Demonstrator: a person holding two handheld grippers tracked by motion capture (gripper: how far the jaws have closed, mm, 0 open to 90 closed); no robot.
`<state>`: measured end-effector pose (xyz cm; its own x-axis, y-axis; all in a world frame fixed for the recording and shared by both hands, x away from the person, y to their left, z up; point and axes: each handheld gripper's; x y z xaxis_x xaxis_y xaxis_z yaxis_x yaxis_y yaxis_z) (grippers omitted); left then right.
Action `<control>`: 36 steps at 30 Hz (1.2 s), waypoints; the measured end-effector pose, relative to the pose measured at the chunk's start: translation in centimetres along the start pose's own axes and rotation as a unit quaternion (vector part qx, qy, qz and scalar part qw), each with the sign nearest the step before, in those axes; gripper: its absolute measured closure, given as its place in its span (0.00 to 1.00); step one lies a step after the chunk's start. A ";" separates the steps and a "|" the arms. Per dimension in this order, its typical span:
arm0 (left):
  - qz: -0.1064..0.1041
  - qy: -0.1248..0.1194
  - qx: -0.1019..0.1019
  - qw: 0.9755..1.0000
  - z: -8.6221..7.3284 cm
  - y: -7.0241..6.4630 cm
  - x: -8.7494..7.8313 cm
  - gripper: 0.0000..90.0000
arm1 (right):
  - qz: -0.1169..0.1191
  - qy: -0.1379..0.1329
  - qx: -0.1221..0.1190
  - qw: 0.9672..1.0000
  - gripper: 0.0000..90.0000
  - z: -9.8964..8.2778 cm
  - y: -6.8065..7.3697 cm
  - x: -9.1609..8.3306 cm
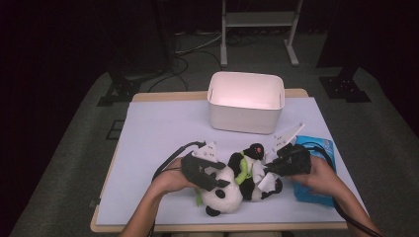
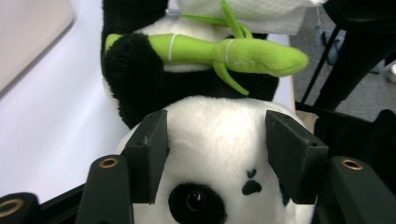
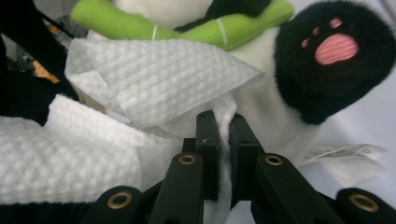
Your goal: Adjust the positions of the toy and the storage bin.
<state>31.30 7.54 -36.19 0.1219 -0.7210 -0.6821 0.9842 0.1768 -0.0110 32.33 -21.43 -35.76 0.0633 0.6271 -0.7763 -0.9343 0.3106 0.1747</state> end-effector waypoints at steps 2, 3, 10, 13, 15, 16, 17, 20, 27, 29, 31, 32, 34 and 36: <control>0.006 0.003 0.003 1.000 0.1 0.1 0.0 0.46 | 0.005 -0.002 0.000 1.000 0.94 -0.4 0.2 0.0; 0.012 0.007 0.004 1.000 0.1 0.2 0.0 0.46 | 0.011 -0.003 0.003 1.000 0.94 -0.6 0.4 0.0; 0.025 0.007 0.000 1.000 -0.1 0.6 -0.3 0.47 | 0.032 -0.005 -0.002 0.999 0.94 -0.9 1.3 0.7; 0.028 0.003 -0.005 1.000 -0.2 0.7 -0.3 0.46 | 0.039 -0.010 0.003 0.999 0.94 -1.0 1.3 0.8; 0.027 -0.001 -0.006 1.000 -0.4 0.6 -0.4 0.45 | 0.037 -0.014 0.002 0.999 0.94 -1.0 1.1 0.7; 0.027 -0.003 -0.006 1.000 -0.5 0.6 -0.5 0.45 | 0.036 -0.019 0.002 0.999 0.94 -0.9 1.1 0.6; 0.027 -0.005 -0.007 1.000 -0.6 0.5 -0.5 0.45 | 0.033 -0.022 0.002 0.999 0.94 -0.8 1.0 0.5; 0.025 -0.013 -0.008 1.000 -0.8 0.3 -0.6 0.44 | 0.032 -0.035 -0.001 0.999 0.94 -0.1 0.8 0.3; 0.026 -0.015 -0.007 1.000 -1.0 0.2 -0.6 0.43 | 0.008 -0.026 -0.028 0.999 0.94 2.4 0.6 0.9; 0.023 -0.016 -0.006 1.000 -1.2 0.2 -0.7 0.43 | 0.010 -0.023 -0.023 0.999 0.93 2.5 0.4 1.0; 0.020 -0.019 -0.008 1.000 -1.4 0.4 -0.8 0.43 | 0.009 -0.020 -0.021 1.000 0.93 2.2 0.2 0.9; 0.020 -0.020 -0.011 1.000 -1.4 0.4 -0.9 0.43 | 0.009 -0.021 -0.017 1.000 0.93 2.0 0.2 0.7; 0.021 -0.019 -0.010 1.000 -1.5 0.4 -1.0 0.42 | 0.007 -0.021 -0.013 1.000 0.93 1.8 0.1 0.5; 0.028 -0.013 -0.012 0.999 -1.6 0.4 -1.4 0.40 | 0.006 -0.021 -0.002 1.000 0.93 0.7 -0.2 0.1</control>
Point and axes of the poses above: each handheld gripper's, and its own axes: x roughly forward along the jaws, z roughly out of its top, y roughly to its left, and after that the axes turned 2 degrees about z, right-handed
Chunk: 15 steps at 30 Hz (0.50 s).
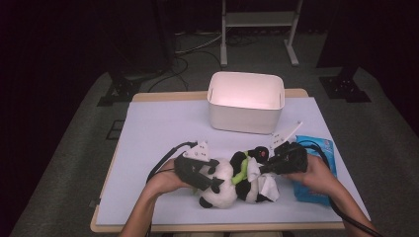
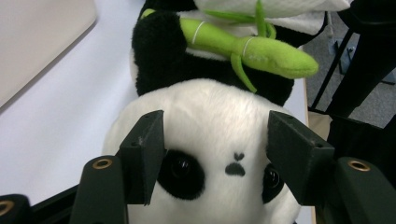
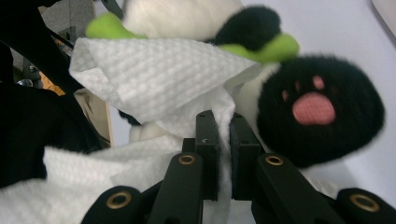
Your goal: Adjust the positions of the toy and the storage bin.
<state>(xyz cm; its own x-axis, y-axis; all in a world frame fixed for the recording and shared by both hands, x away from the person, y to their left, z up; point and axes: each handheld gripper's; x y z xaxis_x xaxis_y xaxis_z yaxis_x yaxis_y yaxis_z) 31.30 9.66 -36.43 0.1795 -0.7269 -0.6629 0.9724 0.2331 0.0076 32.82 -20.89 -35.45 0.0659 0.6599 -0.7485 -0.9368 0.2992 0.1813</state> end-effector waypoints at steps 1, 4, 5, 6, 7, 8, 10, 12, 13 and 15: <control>0.002 0.003 0.000 1.000 -0.1 0.0 -0.1 0.40 | -0.001 0.000 0.003 1.000 0.93 -0.3 -0.1 -0.1; 0.002 0.003 -0.009 1.000 -0.5 0.1 -0.3 0.39 | -0.004 0.004 0.012 1.000 0.93 -0.8 -0.2 -0.5; 0.002 0.003 -0.009 1.000 -0.6 0.1 -0.2 0.39 | -0.001 0.000 0.014 1.000 0.93 -0.8 -0.2 -0.7; 0.001 0.001 -0.016 1.000 -0.7 0.1 -0.1 0.39 | -0.002 -0.002 0.014 1.000 0.93 -0.7 -0.2 -0.8; 0.000 0.001 -0.015 1.000 -0.8 0.2 -0.1 0.39 | -0.004 -0.002 0.010 1.000 0.93 -0.4 -0.2 -0.9; -0.001 -0.001 -0.015 1.000 -0.8 0.2 0.0 0.39 | -0.005 -0.003 0.006 1.000 0.93 0.0 -0.1 -1.0; 0.000 -0.003 -0.013 1.000 -0.8 0.1 0.1 0.39 | -0.002 -0.008 -0.004 1.000 0.93 0.8 0.0 -0.9; -0.001 -0.003 -0.011 1.000 -0.9 0.2 0.1 0.39 | 0.001 -0.006 -0.013 1.000 0.93 1.7 0.1 -0.3; -0.001 -0.005 -0.010 1.000 -1.0 0.2 0.1 0.39 | 0.002 -0.002 -0.016 1.000 0.93 1.9 0.2 0.0; -0.003 -0.010 -0.013 1.000 -1.2 0.2 0.1 0.39 | 0.001 0.009 -0.018 1.000 0.92 2.1 0.2 0.7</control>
Point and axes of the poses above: each handheld gripper's, and its own axes: x roughly forward along the jaws, z roughly out of its top, y roughly to its left, and after that the axes turned 2 degrees about z, right-handed
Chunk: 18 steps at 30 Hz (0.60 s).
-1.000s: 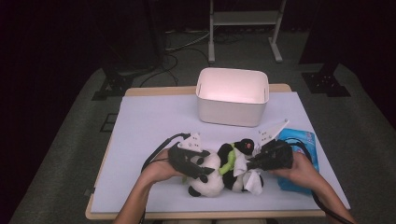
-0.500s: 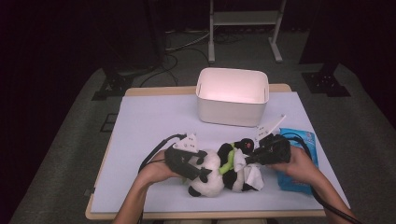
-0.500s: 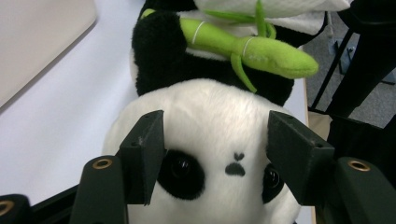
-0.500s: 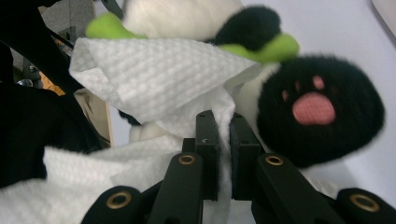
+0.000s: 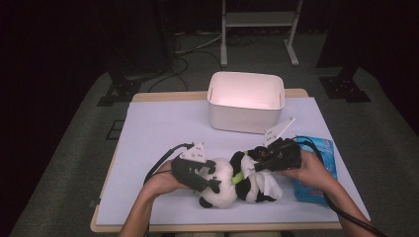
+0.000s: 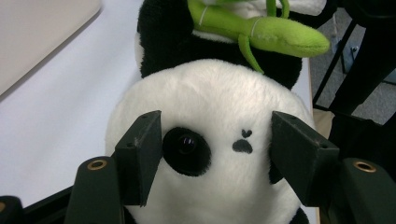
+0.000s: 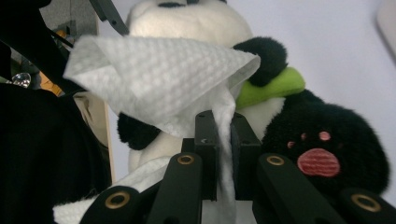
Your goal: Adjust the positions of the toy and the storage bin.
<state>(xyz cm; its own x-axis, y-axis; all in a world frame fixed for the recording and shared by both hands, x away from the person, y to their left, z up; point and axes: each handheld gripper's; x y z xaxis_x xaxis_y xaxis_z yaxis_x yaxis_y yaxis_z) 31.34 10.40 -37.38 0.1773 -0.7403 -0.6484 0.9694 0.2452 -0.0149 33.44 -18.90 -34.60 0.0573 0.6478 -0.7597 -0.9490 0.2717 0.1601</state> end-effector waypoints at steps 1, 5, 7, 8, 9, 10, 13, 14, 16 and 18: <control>-0.001 -0.001 0.002 1.000 -0.1 0.0 0.0 0.39 | 0.003 0.000 0.002 1.000 0.92 -0.1 -0.1 0.2; -0.002 -0.004 0.001 1.000 -0.1 0.0 0.0 0.39 | 0.006 -0.006 0.014 1.000 0.93 -1.3 -0.4 -0.1; -0.002 -0.005 0.002 1.000 -0.1 0.1 0.0 0.39 | 0.005 -0.006 0.022 1.000 0.92 -1.9 -0.4 -0.4; -0.002 -0.005 0.002 1.000 -0.1 0.1 0.0 0.39 | 0.003 -0.005 0.028 1.000 0.92 -2.2 -0.4 -0.6; -0.002 -0.005 0.002 1.000 -0.1 0.1 0.0 0.39 | 0.003 -0.006 0.030 1.000 0.92 -2.5 -0.5 -0.7; -0.003 -0.006 0.001 1.000 -0.2 0.1 0.0 0.39 | 0.004 -0.009 0.034 0.999 0.92 -2.8 -0.5 -0.9; -0.003 -0.007 -0.002 1.000 -0.2 0.2 0.0 0.39 | -0.001 -0.014 0.040 0.999 0.92 -3.5 -0.7 -1.6; -0.003 -0.008 -0.002 1.000 -0.2 0.3 0.0 0.39 | -0.004 -0.017 0.044 0.999 0.92 -3.7 -0.8 -1.9; -0.003 -0.008 -0.002 1.000 -0.2 0.3 0.0 0.38 | -0.011 -0.023 0.049 0.999 0.92 -4.3 -0.9 -2.6; -0.003 -0.009 -0.003 1.000 -0.2 0.3 0.1 0.38 | -0.014 -0.032 0.053 0.998 0.92 -4.8 -1.1 -3.4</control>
Point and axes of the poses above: each handheld gripper's, and its own axes: x roughly forward along the jaws, z roughly out of its top, y roughly to its left, and after that the axes turned 2 degrees about z, right-handed
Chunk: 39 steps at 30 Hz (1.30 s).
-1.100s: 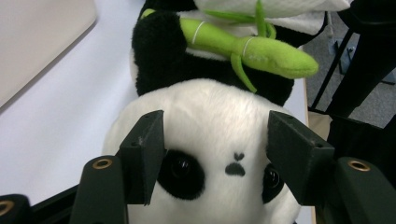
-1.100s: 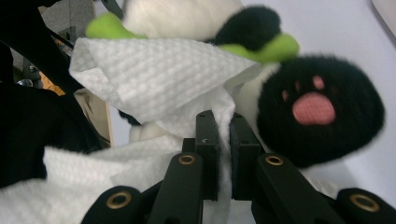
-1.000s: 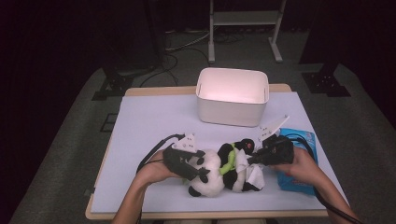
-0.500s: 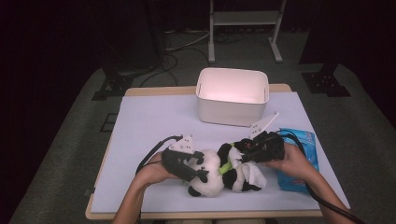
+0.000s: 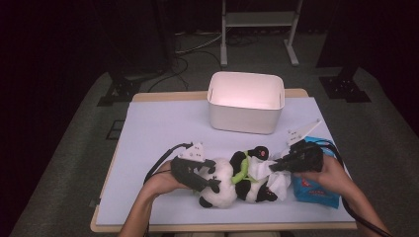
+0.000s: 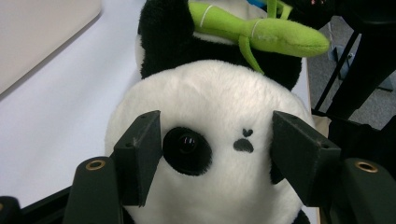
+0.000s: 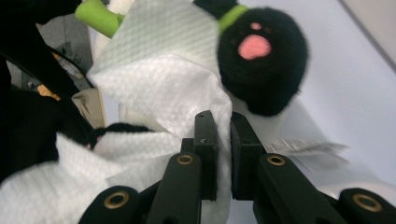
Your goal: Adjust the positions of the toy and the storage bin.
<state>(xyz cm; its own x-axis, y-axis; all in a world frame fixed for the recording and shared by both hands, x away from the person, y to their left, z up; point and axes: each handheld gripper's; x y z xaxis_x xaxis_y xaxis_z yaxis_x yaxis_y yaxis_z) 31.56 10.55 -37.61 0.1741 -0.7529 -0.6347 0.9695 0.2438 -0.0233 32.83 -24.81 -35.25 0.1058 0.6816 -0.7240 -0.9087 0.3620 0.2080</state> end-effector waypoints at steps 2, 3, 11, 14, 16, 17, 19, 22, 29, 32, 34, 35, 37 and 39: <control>0.001 0.001 0.001 1.000 0.0 0.0 0.0 0.37 | -0.008 -0.003 0.004 1.000 0.92 -0.5 -0.1 -0.8; 0.001 0.001 0.002 1.000 0.0 0.0 0.0 0.37 | -0.013 -0.004 0.008 1.000 0.92 -0.7 -0.2 -1.2; 0.001 0.003 0.004 1.000 0.1 -0.1 0.0 0.35 | -0.069 -0.026 0.055 0.996 0.92 -3.6 -1.7 -5.6; 0.001 0.002 0.003 1.000 0.1 -0.2 0.1 0.34 | -0.093 -0.022 0.075 0.993 0.92 -4.9 -2.5 -6.7; 0.001 0.003 0.003 1.000 0.1 -0.2 0.1 0.34 | -0.103 -0.022 0.090 0.990 0.92 -5.8 -3.1 -7.2; 0.001 0.003 0.003 1.000 0.1 -0.2 0.1 0.34 | -0.103 -0.022 0.090 0.990 0.92 -5.8 -3.1 -7.2; 0.001 0.003 0.004 1.000 0.1 -0.2 0.1 0.34 | -0.112 -0.021 0.107 0.988 0.91 -6.8 -3.7 -7.5; 0.000 0.003 0.004 1.000 0.1 -0.2 0.1 0.33 | -0.118 -0.020 0.123 0.985 0.90 -7.8 -4.3 -7.6; 0.000 0.004 0.005 1.000 0.2 -0.3 0.1 0.30 | -0.113 -0.031 0.141 0.983 0.79 -9.1 -4.9 -7.3; 0.000 0.005 0.005 1.000 0.2 -0.3 0.1 0.29 | -0.115 -0.032 0.139 0.983 0.76 -9.1 -4.8 -7.4; -0.001 0.005 0.005 1.000 0.2 -0.3 0.1 0.29 | -0.115 -0.033 0.140 0.983 0.73 -8.9 -4.7 -7.6; -0.001 0.005 0.005 1.000 0.2 -0.3 0.1 0.28 | -0.118 -0.036 0.137 0.983 0.70 -8.7 -4.6 -7.8; -0.001 0.005 0.005 1.000 0.2 -0.3 0.1 0.28 | -0.116 -0.041 0.133 0.983 0.68 -8.4 -4.6 -8.1; -0.001 0.004 0.005 1.000 0.2 -0.3 0.1 0.28 | -0.117 -0.046 0.128 0.984 0.66 -7.9 -4.5 -8.4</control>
<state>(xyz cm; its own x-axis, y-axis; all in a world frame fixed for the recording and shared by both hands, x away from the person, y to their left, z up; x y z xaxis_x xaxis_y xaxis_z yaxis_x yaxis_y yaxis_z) 31.32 10.29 -37.56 0.1701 -0.7488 -0.6406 0.9717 0.2357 -0.0175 32.80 -37.22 -35.32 0.3456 0.6110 -0.7122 -0.7246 0.6560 0.2112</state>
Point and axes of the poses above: each handheld gripper's, and its own axes: x roughly forward along the jaws, z roughly out of its top, y roughly to its left, and after that the axes turned 2 degrees about z, right-handed
